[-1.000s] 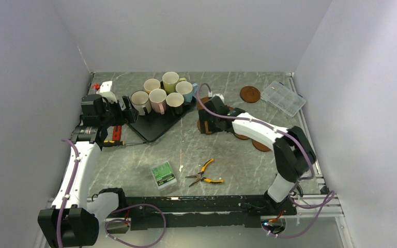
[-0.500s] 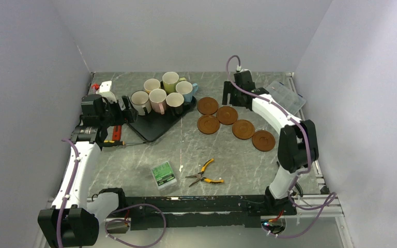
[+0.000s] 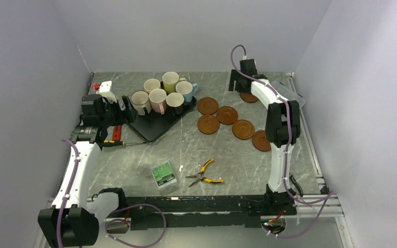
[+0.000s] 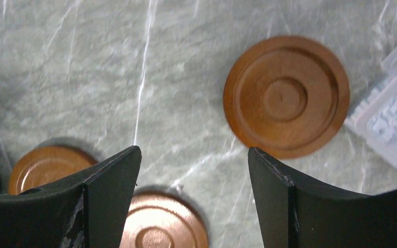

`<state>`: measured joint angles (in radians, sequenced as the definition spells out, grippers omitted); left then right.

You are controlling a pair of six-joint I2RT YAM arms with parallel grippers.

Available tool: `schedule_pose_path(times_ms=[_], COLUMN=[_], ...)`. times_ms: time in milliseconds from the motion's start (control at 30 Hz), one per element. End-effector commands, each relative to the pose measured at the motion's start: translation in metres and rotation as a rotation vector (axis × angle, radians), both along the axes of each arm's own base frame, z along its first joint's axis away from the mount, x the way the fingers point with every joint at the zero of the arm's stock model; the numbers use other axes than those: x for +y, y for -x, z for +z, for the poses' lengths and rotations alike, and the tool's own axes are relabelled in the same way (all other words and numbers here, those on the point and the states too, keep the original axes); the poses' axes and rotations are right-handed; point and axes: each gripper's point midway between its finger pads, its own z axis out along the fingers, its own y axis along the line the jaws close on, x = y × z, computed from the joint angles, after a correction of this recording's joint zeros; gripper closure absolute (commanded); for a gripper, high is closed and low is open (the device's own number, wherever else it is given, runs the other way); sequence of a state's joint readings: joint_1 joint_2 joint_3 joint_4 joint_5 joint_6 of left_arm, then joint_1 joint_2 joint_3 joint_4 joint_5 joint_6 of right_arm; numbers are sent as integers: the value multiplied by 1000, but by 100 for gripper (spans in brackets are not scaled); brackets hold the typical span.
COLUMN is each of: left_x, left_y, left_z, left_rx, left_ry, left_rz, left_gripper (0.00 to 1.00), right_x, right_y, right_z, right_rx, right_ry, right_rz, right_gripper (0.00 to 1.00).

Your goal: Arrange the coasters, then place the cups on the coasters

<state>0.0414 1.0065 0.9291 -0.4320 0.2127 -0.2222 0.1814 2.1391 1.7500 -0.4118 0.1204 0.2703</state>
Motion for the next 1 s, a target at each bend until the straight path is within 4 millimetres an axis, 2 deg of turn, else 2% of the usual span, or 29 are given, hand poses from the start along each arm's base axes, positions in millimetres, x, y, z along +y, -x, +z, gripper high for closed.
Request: schedule_pose_path(times_ms=[0,167,400,600,767,967], left_x=[-2,-3,-3,-3,-3,-3], left_y=[-3,-3,-3,-4,-4,-4], left_z=[4,4,3,3,3,3], left_rx=[-21,-19,-16,-17,-16,-15], left_ry=[-10,-7,-8,-9,-8,-9], left_rz=[-21,-26,-25,-25,-24,-24], left_gripper=[6,6,6,6,6,6], right_x=[-12,-20,-30,-36,-33,-29], right_y=[-28,-43,-48,-45,-40,-22], right_z=[7,-14,-42,-55,-65,-69], right_rx=[-28,1,54,83,118,152], right_ry=[18,18,12,12,-5,-33], right_rz=[-4,-18,-25,-27,-12,-4], right_gripper=[20,21,21,21,21,22])
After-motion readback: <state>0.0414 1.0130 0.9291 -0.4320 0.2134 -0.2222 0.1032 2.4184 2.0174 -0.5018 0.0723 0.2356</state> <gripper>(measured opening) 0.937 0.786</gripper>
